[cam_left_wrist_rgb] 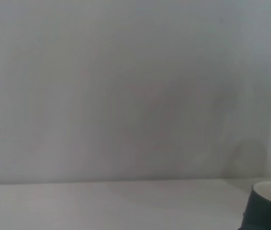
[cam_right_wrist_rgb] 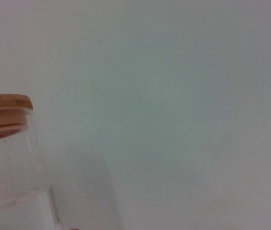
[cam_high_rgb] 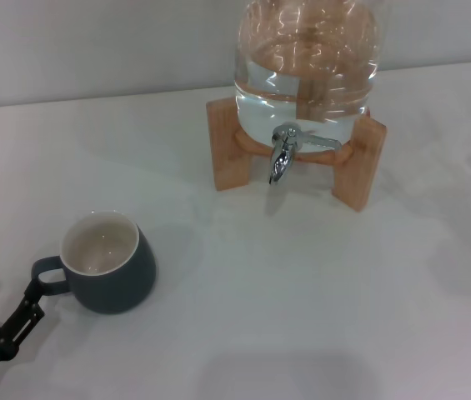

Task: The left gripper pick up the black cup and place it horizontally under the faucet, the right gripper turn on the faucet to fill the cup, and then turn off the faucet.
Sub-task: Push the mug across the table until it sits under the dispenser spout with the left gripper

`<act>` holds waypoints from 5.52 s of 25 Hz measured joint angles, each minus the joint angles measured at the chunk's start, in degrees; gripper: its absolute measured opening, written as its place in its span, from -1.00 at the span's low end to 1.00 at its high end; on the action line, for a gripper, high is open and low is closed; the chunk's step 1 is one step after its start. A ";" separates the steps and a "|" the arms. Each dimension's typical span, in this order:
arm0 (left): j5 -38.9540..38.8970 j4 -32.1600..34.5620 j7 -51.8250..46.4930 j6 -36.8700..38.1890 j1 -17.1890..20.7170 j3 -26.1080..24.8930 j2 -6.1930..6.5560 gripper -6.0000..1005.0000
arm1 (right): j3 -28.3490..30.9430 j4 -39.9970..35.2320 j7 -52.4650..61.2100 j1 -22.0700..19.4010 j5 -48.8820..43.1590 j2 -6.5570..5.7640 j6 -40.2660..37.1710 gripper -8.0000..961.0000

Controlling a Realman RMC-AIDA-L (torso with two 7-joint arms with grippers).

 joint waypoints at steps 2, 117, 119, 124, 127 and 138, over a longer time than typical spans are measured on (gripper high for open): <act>0.00 0.00 -0.35 0.38 0.00 -0.06 0.00 0.67 | 0.00 0.00 0.05 -0.01 0.00 -0.06 0.00 0.76; -2.98 -0.62 0.25 6.94 -5.28 1.02 0.17 0.60 | 1.49 0.00 -0.20 -2.02 0.09 0.21 2.26 0.76; -2.90 -0.62 0.25 7.12 -5.28 1.03 0.15 0.60 | 1.49 0.01 -0.20 -2.03 0.09 0.20 2.26 0.76; -2.88 -0.62 0.25 8.21 -5.41 1.03 0.07 0.60 | 1.49 0.00 -0.20 -2.03 0.09 0.11 2.29 0.76; -2.94 -0.62 0.25 8.51 -5.61 1.03 0.02 0.60 | 1.50 0.00 -0.20 -2.03 0.09 0.05 2.39 0.76; -3.00 -0.62 -0.76 10.39 -7.30 1.00 0.17 0.59 | 1.52 0.00 -0.20 -2.02 0.09 -0.06 2.44 0.76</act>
